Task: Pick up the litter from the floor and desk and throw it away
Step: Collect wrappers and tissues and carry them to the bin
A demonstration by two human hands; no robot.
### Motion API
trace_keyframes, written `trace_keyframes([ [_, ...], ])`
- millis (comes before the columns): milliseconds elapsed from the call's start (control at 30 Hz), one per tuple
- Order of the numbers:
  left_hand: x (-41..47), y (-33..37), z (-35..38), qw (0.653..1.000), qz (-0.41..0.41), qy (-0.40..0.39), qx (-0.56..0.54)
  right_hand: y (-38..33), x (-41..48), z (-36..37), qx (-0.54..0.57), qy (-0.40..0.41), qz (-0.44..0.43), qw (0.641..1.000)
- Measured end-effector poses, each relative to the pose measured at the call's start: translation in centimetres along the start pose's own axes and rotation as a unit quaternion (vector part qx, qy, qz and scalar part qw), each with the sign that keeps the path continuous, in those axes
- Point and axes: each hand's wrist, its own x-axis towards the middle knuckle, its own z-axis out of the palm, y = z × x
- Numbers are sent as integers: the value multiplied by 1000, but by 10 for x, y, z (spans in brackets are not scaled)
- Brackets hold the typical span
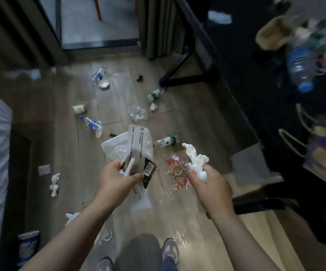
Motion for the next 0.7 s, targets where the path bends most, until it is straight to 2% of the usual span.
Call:
trace_keyframes([
  [133,-69,69,-15,999,34,-25,0,-38,-59,-101,31,69,46,996],
  [333,-163,139,-32,981,160,-110,33,-73,-179,-197,86,194,160,964],
  [533,-274,184,-35,935,252,-247,47,-96,-328,-259,133,368,224,892],
  [700,-386,203,-8,862,335,-372,83,-85,-457,-301,137,505,266,809],
])
